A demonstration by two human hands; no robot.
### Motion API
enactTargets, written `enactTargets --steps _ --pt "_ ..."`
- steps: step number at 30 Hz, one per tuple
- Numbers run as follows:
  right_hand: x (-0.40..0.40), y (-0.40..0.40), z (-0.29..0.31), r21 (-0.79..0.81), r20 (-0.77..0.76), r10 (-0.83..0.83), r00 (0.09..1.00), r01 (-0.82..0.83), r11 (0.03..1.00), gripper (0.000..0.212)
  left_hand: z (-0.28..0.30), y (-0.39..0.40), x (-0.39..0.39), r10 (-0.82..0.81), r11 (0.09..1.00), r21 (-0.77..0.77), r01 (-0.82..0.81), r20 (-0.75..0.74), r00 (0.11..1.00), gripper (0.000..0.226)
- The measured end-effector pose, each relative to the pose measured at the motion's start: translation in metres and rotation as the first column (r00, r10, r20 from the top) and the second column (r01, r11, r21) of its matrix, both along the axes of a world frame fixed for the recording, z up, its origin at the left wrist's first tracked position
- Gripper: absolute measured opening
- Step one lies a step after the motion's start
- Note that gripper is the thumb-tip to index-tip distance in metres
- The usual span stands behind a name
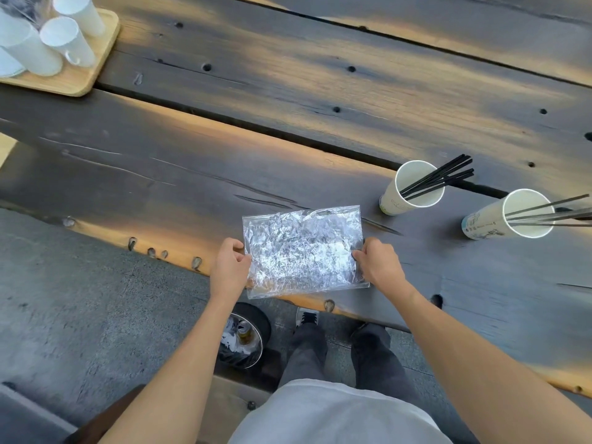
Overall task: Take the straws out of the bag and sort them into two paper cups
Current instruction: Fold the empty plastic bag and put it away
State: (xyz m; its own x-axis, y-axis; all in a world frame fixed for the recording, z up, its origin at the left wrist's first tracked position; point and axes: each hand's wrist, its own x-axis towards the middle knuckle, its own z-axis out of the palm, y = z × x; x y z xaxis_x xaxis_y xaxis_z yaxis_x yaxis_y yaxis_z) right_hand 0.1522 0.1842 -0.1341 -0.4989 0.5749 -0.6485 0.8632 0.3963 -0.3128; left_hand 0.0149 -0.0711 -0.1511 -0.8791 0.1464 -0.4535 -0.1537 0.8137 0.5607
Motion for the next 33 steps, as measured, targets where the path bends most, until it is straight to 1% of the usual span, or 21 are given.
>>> enactTargets --steps 6,9,12,14,15,16,17,18,19,20,21,22,24,27,29,33 --pt "-0.004 -0.003 -0.003 0.064 0.050 0.084 0.995 -0.087 0.994 0.025 -0.002 0.002 0.002 -0.040 0.999 -0.035 0.039 -0.029 0.999 0.018" --pt "-0.003 -0.002 -0.002 0.093 0.076 0.067 0.995 -0.074 0.993 0.027 -0.001 0.004 0.006 -0.059 0.997 -0.049 0.056 -0.046 0.997 0.017" --pt "-0.004 -0.004 0.006 0.156 0.083 0.032 0.996 -0.045 0.987 0.027 -0.001 0.006 0.011 -0.065 0.996 -0.063 0.059 -0.100 0.993 0.020" --pt "-0.007 -0.011 0.014 0.193 0.037 0.030 0.999 -0.036 0.980 0.026 0.003 0.011 0.017 -0.023 0.999 -0.036 0.019 -0.131 0.991 0.019" --pt "-0.010 -0.017 0.016 0.172 0.002 0.037 0.999 -0.037 0.984 0.025 0.006 0.015 0.021 -0.013 1.000 -0.015 0.011 -0.138 0.990 0.015" --pt "-0.014 -0.025 0.017 0.101 -0.041 0.052 0.998 -0.048 0.994 0.026 0.011 0.020 0.026 -0.024 1.000 0.012 0.025 -0.119 0.993 0.010" --pt "-0.016 -0.036 0.018 -0.021 -0.087 0.058 0.995 -0.060 0.998 0.028 0.014 0.024 0.032 -0.070 0.996 0.049 0.073 -0.058 0.996 0.007" --pt "-0.018 -0.047 0.016 -0.169 -0.122 0.032 0.992 -0.052 0.984 0.029 0.016 0.028 0.038 -0.156 0.983 0.101 0.152 0.034 0.987 0.007" --pt "-0.020 -0.060 0.015 -0.303 -0.118 0.006 0.993 -0.042 0.952 0.028 0.017 0.032 0.044 -0.260 0.958 0.162 0.238 0.138 0.956 0.007" --pt "-0.021 -0.070 0.014 -0.392 -0.094 0.021 0.995 -0.056 0.918 0.028 0.016 0.034 0.049 -0.356 0.926 0.218 0.308 0.230 0.906 0.007" --pt "-0.022 -0.078 0.013 -0.434 -0.070 0.064 0.996 -0.088 0.897 0.029 0.014 0.035 0.053 -0.418 0.901 0.252 0.352 0.291 0.861 0.007" --pt "-0.021 -0.083 0.008 -0.440 -0.050 0.103 0.993 -0.115 0.890 0.030 0.011 0.035 0.055 -0.447 0.889 0.257 0.378 0.316 0.837 0.008" --pt "-0.018 -0.085 0.002 -0.409 -0.022 0.140 0.990 -0.137 0.902 0.029 0.005 0.033 0.056 -0.447 0.892 0.221 0.394 0.299 0.843 0.010" --pt "-0.008 -0.073 -0.002 -0.416 -0.031 0.028 0.999 -0.038 0.909 0.020 0.001 0.030 0.054 -0.458 0.887 0.182 0.423 0.242 0.855 0.014" --pt "-0.002 -0.060 -0.005 -0.435 -0.066 -0.063 0.996 0.028 0.900 0.022 -0.002 0.029 0.050 -0.491 0.870 0.154 0.469 0.187 0.851 0.019" --pt "0.010 -0.029 -0.010 -0.358 -0.090 -0.138 0.986 0.097 0.929 0.026 -0.004 0.025 0.041 -0.540 0.841 0.067 0.536 0.087 0.837 0.019"
